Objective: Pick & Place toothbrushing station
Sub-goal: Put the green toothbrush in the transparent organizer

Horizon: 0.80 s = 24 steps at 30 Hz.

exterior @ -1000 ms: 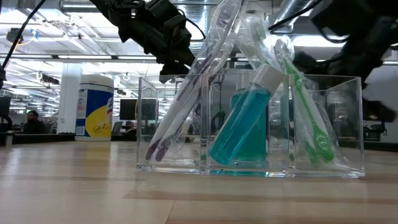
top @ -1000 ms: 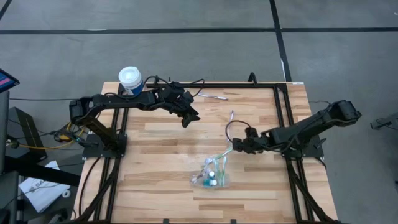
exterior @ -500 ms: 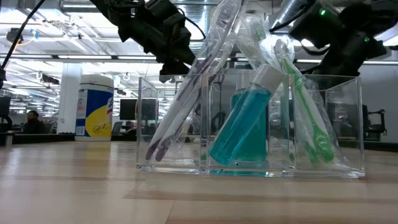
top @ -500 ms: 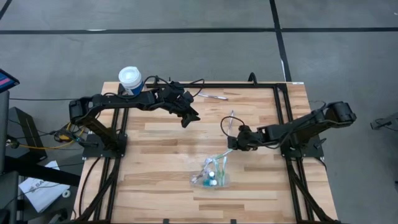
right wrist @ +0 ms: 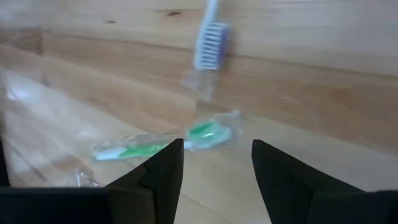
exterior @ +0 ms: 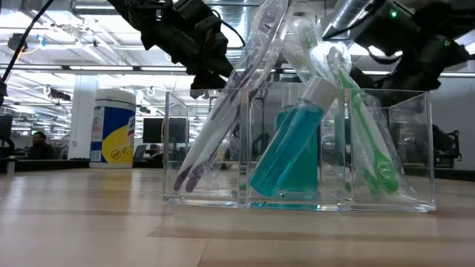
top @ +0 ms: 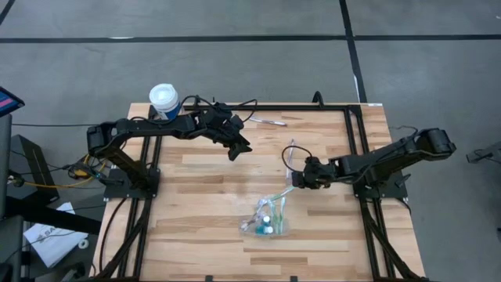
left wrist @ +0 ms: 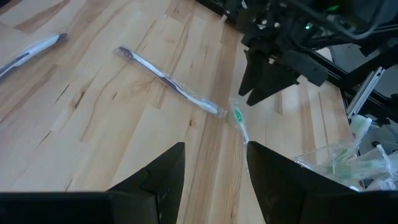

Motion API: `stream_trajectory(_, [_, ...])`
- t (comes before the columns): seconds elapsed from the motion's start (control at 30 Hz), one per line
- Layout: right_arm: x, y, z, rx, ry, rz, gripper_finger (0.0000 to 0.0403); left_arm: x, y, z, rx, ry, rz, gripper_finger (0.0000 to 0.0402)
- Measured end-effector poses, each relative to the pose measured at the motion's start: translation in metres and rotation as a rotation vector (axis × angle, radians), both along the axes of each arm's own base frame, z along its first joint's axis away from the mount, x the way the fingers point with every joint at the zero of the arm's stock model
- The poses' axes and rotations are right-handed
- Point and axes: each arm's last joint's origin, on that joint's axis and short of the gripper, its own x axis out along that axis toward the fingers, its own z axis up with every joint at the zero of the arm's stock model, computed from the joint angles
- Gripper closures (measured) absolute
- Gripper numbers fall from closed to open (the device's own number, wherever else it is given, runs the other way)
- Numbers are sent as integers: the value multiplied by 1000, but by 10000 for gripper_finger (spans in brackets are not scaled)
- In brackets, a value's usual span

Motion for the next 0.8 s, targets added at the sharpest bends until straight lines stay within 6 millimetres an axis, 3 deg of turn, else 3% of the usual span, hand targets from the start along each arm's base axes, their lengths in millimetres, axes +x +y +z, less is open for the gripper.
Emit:
stream_trajectory(0.3, [-8,-1,-14,22,-33,-19,226,0,0,0,0,1,5,234])
stream_trajectory(0.8, [-5,-11,-13,4,-73,-42,243,0,0,0,0,1,4,234])
